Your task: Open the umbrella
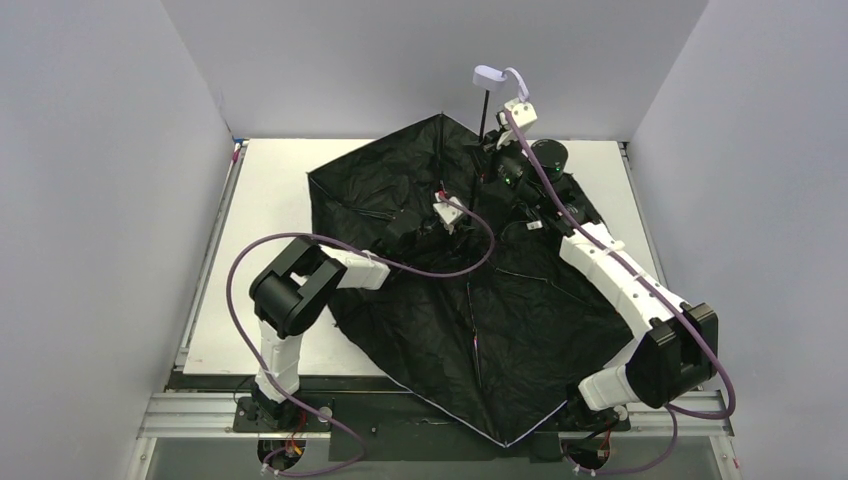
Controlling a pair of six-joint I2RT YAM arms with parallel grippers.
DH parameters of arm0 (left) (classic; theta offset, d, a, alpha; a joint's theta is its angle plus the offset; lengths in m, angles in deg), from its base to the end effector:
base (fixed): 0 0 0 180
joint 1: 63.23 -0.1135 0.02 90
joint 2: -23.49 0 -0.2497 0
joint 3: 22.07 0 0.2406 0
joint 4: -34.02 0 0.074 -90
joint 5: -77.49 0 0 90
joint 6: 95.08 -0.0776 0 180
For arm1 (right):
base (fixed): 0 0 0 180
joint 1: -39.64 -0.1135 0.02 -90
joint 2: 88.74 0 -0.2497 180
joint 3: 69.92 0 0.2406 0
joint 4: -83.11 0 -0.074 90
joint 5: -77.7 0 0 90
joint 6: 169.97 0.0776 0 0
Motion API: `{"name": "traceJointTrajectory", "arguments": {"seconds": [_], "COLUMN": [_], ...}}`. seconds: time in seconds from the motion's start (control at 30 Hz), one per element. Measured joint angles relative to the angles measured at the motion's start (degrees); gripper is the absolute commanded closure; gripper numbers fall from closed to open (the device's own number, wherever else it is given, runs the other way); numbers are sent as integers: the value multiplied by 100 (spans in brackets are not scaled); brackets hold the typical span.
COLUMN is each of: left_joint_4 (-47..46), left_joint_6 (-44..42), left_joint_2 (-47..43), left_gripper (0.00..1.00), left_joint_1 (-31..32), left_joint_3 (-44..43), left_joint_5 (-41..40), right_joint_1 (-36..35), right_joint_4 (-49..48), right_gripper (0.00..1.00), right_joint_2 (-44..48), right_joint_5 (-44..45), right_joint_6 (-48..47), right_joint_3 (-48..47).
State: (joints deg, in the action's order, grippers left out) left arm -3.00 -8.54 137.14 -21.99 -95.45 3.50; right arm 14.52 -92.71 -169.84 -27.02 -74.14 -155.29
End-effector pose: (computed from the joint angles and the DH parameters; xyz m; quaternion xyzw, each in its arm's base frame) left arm 0.3258 -0.3141 0.1783 0.3622 0.6294 -0.3159 0.6107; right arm 0.3270 0.1751 0.3783 -0.2068 0.6756 0.2745 0.6522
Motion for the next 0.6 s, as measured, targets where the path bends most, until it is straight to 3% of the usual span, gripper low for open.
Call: {"name": "traceJointTrajectory", "arguments": {"seconds": [0.4, 0.6], "left_joint_4": [544, 1305], "left_joint_6": [-22, 151], "left_joint_2": [146, -92], "left_gripper": [77, 76], "left_joint_1": [79, 177], "left_joint_3": [-621, -730], "left_joint_5": [17, -260], "right_joint_1": [46, 44], "right_joint_4": [369, 483], "right_gripper": [100, 100], "right_joint_2": [-11, -9], "right_joint_5": [273, 273], "right_joint_6": [-7, 72], "right_joint_3": [-341, -361]}}
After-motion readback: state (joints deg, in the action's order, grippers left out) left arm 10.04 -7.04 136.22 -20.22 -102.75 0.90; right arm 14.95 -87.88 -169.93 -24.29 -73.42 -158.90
